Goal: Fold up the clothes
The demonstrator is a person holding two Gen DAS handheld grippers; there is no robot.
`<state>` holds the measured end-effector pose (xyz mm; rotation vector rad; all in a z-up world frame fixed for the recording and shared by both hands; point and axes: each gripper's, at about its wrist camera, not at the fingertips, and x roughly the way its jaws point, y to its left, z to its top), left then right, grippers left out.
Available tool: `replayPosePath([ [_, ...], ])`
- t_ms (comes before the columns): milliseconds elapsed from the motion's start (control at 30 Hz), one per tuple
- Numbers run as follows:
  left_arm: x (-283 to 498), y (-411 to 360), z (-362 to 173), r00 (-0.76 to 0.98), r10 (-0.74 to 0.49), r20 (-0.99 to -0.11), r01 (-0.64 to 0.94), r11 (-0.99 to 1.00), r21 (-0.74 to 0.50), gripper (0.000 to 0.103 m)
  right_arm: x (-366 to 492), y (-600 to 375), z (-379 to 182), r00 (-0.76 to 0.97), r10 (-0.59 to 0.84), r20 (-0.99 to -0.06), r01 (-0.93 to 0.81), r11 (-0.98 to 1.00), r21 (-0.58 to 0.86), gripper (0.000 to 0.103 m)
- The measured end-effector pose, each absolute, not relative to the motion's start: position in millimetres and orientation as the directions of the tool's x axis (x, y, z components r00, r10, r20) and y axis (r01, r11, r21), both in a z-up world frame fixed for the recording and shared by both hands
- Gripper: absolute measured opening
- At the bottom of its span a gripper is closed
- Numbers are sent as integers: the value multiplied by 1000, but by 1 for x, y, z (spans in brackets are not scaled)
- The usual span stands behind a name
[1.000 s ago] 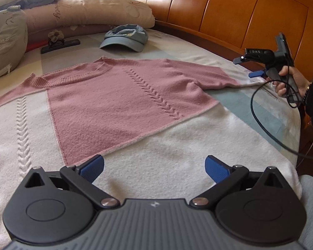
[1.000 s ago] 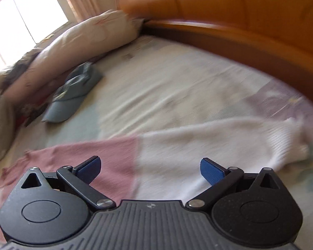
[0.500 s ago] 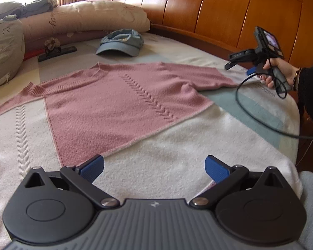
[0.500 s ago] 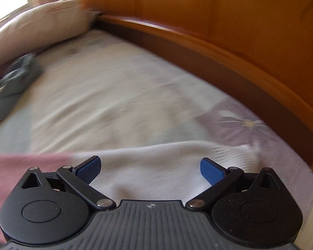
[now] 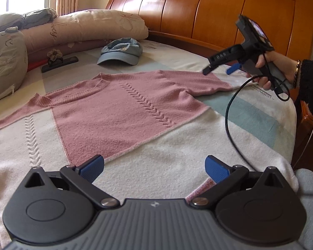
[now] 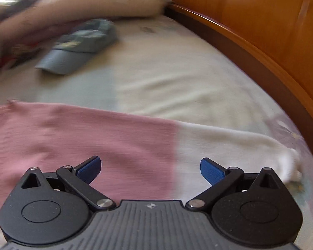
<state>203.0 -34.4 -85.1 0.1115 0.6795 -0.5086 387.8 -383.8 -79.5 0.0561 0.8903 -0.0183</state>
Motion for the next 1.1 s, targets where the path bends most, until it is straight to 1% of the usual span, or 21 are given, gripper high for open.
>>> replayPosePath([
  [33, 202, -33, -85, 664, -411, -625, 481, 874, -65, 102, 385, -368, -73, 637, 57, -769, -13, 998, 64, 103],
  [100, 200, -29, -84, 668, -408, -622, 475, 878, -66, 102, 385, -334, -69, 647, 89, -757, -82, 996, 46, 103],
  [200, 197, -24, -82, 675, -402, -618, 465, 883, -67, 102, 393, -291, -82, 631, 63, -773, -120, 993, -17, 103],
  [300, 194, -18, -80, 682, -397, -614, 455, 888, -69, 102, 406, -274, -110, 586, -45, -809, -62, 993, -100, 103],
  [433, 193, -10, -78, 690, -396, -606, 444, 893, -77, 102, 416, -287, -127, 615, -102, -782, 45, 995, -94, 103],
  [767, 194, 11, -72, 711, -390, -585, 415, 904, -99, 102, 437, -283, -95, 572, -30, -820, 75, 997, 16, 103],
  [800, 196, 13, -72, 713, -383, -587, 406, 909, -99, 102, 441, -278, -94, 557, -35, -830, 67, 998, 3, 103],
  [867, 198, 16, -75, 716, -366, -594, 389, 916, -95, 102, 449, -268, -100, 511, -69, -857, 47, 998, -52, 103],
  [900, 198, 18, -76, 717, -358, -598, 381, 920, -94, 102, 453, -269, -105, 509, -74, -857, 55, 997, -54, 103],
  [1100, 203, 26, -78, 726, -350, -592, 359, 927, -107, 102, 482, -287, -124, 563, -77, -823, 143, 990, 6, 103],
])
